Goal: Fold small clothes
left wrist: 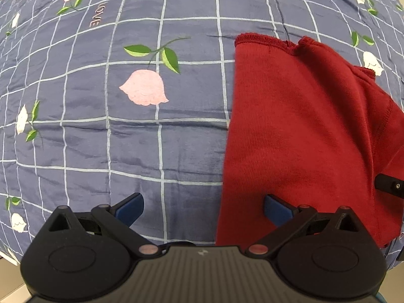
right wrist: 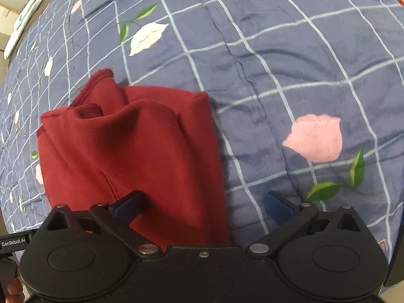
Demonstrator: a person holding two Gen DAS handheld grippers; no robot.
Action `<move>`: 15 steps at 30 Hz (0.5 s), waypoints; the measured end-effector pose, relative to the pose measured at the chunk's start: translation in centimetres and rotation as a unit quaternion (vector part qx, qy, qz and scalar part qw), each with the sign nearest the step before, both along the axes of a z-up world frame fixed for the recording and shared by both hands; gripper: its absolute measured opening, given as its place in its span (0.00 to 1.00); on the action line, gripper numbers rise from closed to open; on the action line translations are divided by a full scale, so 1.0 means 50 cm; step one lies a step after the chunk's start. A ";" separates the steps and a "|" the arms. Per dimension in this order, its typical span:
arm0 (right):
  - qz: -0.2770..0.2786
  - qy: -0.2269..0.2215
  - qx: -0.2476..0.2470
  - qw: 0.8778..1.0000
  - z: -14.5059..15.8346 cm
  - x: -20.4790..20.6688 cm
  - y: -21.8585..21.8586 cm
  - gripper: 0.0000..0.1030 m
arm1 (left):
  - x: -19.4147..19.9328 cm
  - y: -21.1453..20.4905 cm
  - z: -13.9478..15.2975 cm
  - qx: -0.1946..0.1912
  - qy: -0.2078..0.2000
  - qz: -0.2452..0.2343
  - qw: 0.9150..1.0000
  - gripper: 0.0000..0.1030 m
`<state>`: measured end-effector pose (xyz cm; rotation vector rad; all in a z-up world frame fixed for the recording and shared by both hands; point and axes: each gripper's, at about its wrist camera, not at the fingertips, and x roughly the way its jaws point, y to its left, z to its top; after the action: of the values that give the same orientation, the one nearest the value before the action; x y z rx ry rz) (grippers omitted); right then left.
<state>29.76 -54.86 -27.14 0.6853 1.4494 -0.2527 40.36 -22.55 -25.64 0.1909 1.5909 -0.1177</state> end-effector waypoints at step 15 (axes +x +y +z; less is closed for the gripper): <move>0.028 -0.023 -0.003 0.999 0.022 0.017 0.020 0.68 | 0.019 0.008 -0.031 -0.069 0.045 0.015 0.996 0.89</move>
<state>30.60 -53.84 -26.06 0.6405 1.4207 -0.1976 41.29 -22.16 -27.17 0.0539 1.6673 -0.2149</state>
